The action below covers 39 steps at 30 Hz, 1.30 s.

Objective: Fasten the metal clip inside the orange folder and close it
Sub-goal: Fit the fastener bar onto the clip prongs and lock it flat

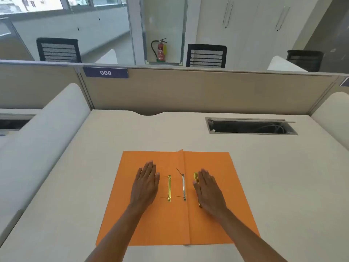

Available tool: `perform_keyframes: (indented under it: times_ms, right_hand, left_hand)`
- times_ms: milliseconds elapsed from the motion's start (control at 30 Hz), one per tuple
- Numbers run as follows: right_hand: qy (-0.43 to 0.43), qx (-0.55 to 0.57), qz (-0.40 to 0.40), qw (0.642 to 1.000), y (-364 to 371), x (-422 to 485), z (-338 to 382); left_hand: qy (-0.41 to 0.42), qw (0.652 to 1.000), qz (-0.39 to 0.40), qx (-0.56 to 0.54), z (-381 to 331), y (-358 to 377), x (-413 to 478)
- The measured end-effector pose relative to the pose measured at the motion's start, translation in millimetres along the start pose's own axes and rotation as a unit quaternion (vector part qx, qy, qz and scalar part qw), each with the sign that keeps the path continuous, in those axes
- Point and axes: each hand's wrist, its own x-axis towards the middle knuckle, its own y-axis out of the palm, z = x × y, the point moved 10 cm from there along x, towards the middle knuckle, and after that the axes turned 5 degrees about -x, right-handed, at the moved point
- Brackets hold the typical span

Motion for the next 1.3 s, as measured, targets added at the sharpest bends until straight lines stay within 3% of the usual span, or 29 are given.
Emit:
perform_keyframes:
  times_ms: [333,633,733,833,1067,1300]
  right_hand:
    - [-0.002,-0.026,-0.010,1.000,14,-10,-7]
    - [-0.007,0.031,0.014,0.999,9,-10,-5]
    - [0.033,0.049,0.004,0.998,-6,-7,-11]
    - [0.065,-0.013,-0.040,0.997,-30,-5,-10]
    - [0.133,-0.034,0.012,0.990,-23,-8,11]
    - [0.220,0.009,0.035,0.975,-18,-6,8]
  left_hand:
    - [-0.010,0.999,0.026,0.032,21,24,-24]
    - [0.008,0.999,0.014,0.029,17,21,-26]
    - [0.037,0.999,-0.002,0.025,6,14,-25]
    - [0.085,0.996,-0.005,0.010,-13,10,-24]
    - [0.205,0.976,0.017,-0.065,-54,20,-30]
    - [0.236,0.960,0.082,-0.125,-68,41,-30]
